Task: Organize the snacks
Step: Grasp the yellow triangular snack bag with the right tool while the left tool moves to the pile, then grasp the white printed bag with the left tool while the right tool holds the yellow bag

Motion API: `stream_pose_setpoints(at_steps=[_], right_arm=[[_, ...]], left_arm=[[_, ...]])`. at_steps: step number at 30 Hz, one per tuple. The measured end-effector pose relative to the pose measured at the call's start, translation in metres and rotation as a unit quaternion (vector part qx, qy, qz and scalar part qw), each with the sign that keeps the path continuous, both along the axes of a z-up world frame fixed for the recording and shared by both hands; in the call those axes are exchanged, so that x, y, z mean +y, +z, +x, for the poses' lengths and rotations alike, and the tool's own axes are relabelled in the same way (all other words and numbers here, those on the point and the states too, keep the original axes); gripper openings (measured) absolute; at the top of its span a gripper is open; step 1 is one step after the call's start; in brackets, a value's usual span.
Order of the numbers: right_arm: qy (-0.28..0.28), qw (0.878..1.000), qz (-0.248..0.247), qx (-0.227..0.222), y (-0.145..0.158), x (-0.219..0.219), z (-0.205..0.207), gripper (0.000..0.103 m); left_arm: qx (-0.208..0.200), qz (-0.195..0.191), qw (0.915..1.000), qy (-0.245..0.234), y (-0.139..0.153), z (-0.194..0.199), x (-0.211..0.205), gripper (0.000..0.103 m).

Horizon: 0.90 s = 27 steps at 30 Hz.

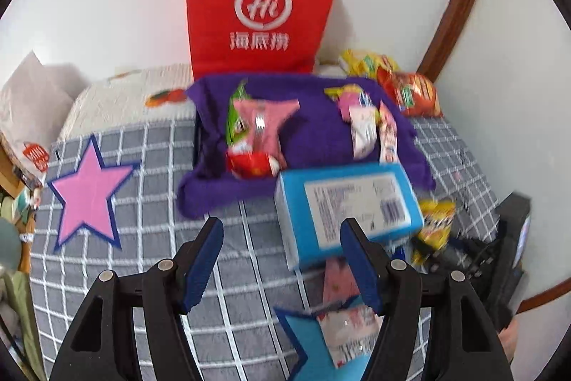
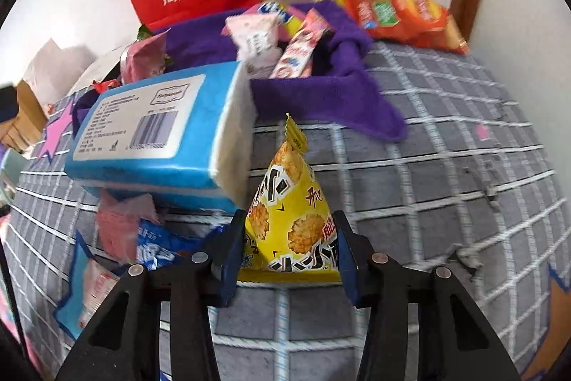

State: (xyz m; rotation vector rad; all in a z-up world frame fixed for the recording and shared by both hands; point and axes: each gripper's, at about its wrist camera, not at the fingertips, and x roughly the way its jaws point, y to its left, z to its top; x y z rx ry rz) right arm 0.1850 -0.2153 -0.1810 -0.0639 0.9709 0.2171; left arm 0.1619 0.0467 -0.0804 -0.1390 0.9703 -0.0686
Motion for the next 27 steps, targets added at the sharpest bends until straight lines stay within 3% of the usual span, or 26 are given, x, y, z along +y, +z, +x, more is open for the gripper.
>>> stream_pose_setpoints(at_steps=[7,12,19,25,27], right_arm=[[-0.041,0.999,0.024,0.002,-0.012,-0.043,-0.014,0.047],[-0.050,0.997,0.042,-0.035,-0.019,-0.049,-0.026,0.047],[-0.050,0.997,0.052,-0.032,-0.019,-0.050,-0.021,0.048],[-0.050,0.997,0.056,-0.031,-0.019,-0.050,-0.020,0.048],[-0.051,0.996,0.064,-0.030,-0.019,-0.052,-0.020,0.048]], left_arm=[[0.038,-0.017,0.9987,-0.030,-0.041,-0.021,-0.032,0.066],[0.080,-0.017,0.9954,-0.051,-0.073,-0.033,-0.061,0.066],[0.107,-0.042,0.9929,-0.033,-0.100,-0.044,-0.070,0.067],[0.085,0.010,0.9954,-0.043,-0.106,-0.049,-0.094,0.084],[0.075,0.033,0.9956,-0.046,-0.109,-0.050,-0.101,0.086]])
